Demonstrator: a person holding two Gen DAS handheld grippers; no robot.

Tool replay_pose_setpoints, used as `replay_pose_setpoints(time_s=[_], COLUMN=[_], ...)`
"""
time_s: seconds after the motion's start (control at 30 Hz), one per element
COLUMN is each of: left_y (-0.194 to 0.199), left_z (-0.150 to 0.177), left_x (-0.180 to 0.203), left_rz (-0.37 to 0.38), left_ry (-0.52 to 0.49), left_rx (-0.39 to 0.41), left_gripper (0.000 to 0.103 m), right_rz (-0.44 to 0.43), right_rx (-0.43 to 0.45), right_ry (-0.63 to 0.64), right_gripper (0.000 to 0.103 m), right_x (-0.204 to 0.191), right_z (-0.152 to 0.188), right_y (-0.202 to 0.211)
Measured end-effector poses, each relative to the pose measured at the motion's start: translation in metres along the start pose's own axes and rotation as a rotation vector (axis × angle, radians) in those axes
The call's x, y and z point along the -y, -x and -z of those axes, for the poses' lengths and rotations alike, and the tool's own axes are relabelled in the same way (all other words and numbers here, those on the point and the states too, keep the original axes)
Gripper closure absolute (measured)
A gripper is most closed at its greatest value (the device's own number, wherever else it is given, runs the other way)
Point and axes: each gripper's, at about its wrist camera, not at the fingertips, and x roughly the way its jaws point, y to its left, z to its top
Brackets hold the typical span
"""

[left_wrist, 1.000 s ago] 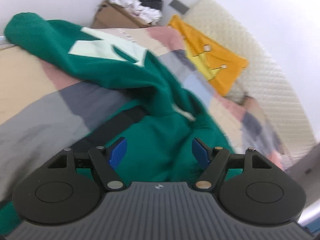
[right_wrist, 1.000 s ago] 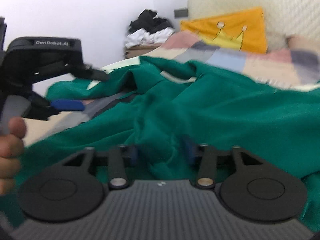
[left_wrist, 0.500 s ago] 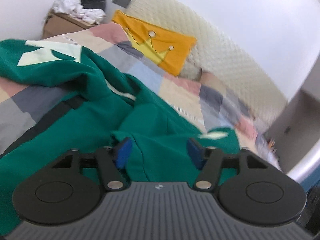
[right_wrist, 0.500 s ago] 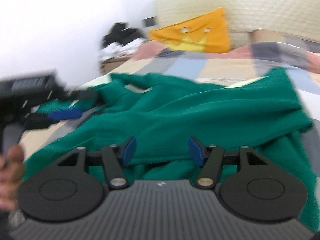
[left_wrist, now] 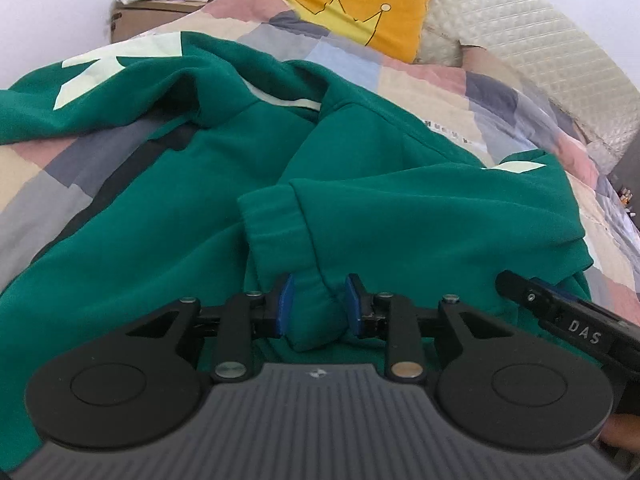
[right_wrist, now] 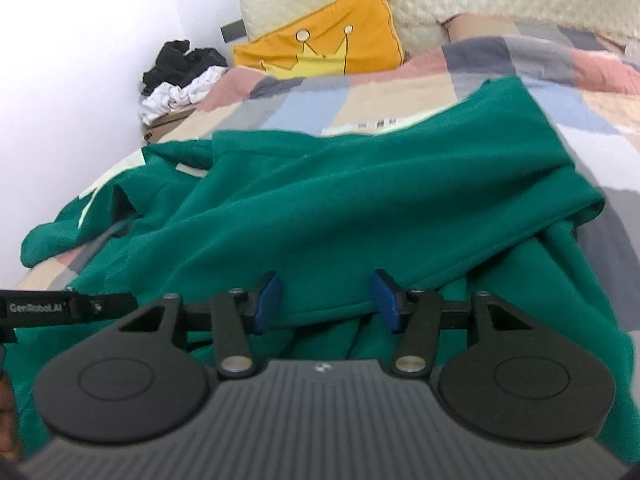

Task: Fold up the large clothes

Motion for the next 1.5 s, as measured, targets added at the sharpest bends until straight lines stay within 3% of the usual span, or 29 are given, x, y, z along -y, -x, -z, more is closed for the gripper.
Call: replay_pose_setpoints(time_s=[0.3,0.43,0.6,0.73,0.93,1.13,1.23,1.4,1.5], left_y=[0.008,0.021,0.050,0.075,0.121,0.143,0.133,0.088,0.057], left_z=[0.003,0.000,-0.006,-0.019,-0.029,-0.042,-0.045,-0.027,-0.020], left_x=[0.003,0.000,-0.012,-0.036,-0.097,-0.176,-0.222,-0.282,-0.310], left_rz=[-0.006,0.031,0.065,-0.002,-0.063,-0.073,-0.041,0.078,0.090], left_ry=[-0.011,0.030,0.069,0.099,0.259,0.471,0.608,0.857,0.958], left_rx=[0.024,0.041,0.107,0.130,0.157,0.166,0.136,0.145,0.120], left_gripper=[0.069,0.053,0.044,0.042,0.028,0.022,0.021,0.021,0.021], right_rz=[-0.012,-0.015,-0.004,-0.010,-0.045,-0.068,-0.059,-0.051,-0.024], right_rx=[-0.011,0.009,0.048,0.074,0.081,0.078,0.063,0.057,0.043], right_ry=[-0.032,-0.044,-0.025,-0.062,-0.049,-0.023,-0.014,-0.013,-0.025], right_gripper=[0.049,0.048,0.048,0.048,0.048,0.048,0.048,0.048,0.048], right_x=[0.004,0.002,-0.005,-0.007,-0.014,-0.017,-0.018,-0.020,-0.018], right_z=[-0.001,-0.001,0.002,0.006,0.015,0.019,0.021,0.024,0.026], right_y=[0.003,0.028,0.062,0.082,0.099,0.102,0.097,0.083,0.071])
